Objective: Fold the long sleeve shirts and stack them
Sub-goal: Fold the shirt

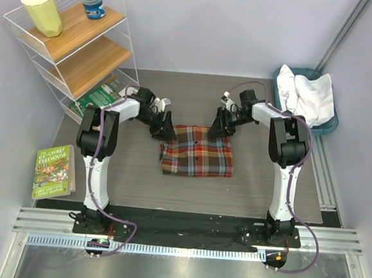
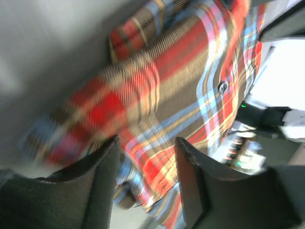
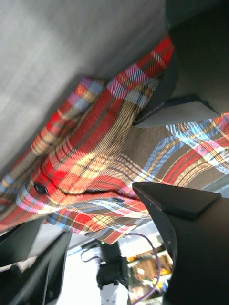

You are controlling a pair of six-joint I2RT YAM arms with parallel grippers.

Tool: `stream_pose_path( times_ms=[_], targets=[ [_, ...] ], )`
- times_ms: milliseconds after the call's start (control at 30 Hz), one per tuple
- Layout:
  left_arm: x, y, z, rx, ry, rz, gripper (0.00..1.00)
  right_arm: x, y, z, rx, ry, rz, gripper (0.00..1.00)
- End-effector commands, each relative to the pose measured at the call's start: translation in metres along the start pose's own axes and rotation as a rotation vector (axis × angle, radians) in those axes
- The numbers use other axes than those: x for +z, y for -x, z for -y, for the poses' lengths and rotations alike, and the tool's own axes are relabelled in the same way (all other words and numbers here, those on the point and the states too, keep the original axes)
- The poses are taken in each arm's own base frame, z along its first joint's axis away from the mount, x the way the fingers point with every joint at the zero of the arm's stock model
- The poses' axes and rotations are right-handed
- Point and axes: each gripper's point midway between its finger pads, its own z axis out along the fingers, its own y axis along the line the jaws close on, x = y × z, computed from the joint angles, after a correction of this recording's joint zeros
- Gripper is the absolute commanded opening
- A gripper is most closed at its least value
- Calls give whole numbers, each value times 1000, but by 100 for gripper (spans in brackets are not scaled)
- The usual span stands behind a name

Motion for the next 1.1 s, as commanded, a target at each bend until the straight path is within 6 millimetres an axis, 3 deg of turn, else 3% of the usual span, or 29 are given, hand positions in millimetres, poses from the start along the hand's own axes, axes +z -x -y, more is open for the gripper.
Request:
stream_pose_path(
  times_ms=[0,33,67,100,133,167,200,233,267,300,400,433,567,600,633,700,767,800,867,900,967,1000,1033,1067],
  targets=[
    [-38,24,31,222,-48,78,61,-36,30,-25,-97,-43,110,59],
    [-61,21,64,295,-93,124,64,-44,27,-48,-107,12,121,68],
    [-71,16,78,304,-109,140,70,-68,30,-89,-124,53,177,75],
    [-71,4,86,301,-120,137,76,-70,18,-97,-113,83,188,82],
    [-90,-8,116,347,-149,183,82,-75,12,-112,-105,126,204,94],
    [-91,-19,127,316,-166,182,93,-90,14,-144,-128,169,269,100],
    [-77,-47,131,297,-175,137,100,-79,-9,-140,-76,183,242,100],
    [-83,-54,149,352,-190,180,100,-78,-16,-147,-58,197,246,100],
    [-79,-63,156,292,-205,177,100,-74,-25,-152,-41,223,236,100],
    [-63,-82,158,276,-219,136,100,-68,-35,-155,11,253,233,100],
    [-36,-96,166,201,-254,96,100,-44,-57,-166,11,319,201,100],
    [-24,-104,156,163,-250,68,100,-34,-65,-164,3,312,168,100],
    [10,-105,125,83,-227,48,100,-6,-88,-129,97,278,64,100],
    [22,-103,103,36,-186,30,100,1,-94,-118,131,257,36,100],
    [26,-96,89,33,-147,49,100,13,-106,-91,159,216,-7,100],
    [34,-90,41,-96,-66,38,99,16,-111,-62,232,153,-42,100],
    [32,-87,15,-154,-34,43,97,15,-129,-25,292,76,-104,99],
    [32,-95,8,-179,-9,16,97,13,-126,-16,294,44,-107,99],
    [30,-109,4,-169,1,-18,96,8,-139,14,293,-66,-155,97],
    [27,-113,10,-160,-19,-24,95,3,-126,19,255,-107,-148,95],
    [17,-128,44,-24,-96,-59,94,-5,-130,43,177,-232,-217,93],
    [12,-132,56,40,-110,-63,94,-9,-105,47,61,-273,-219,91],
    [-4,-139,73,94,-121,-57,95,-17,-99,60,7,-359,-253,87],
    [-13,-139,79,147,-136,-38,96,-25,-97,60,-29,-392,-299,84]
  ],
)
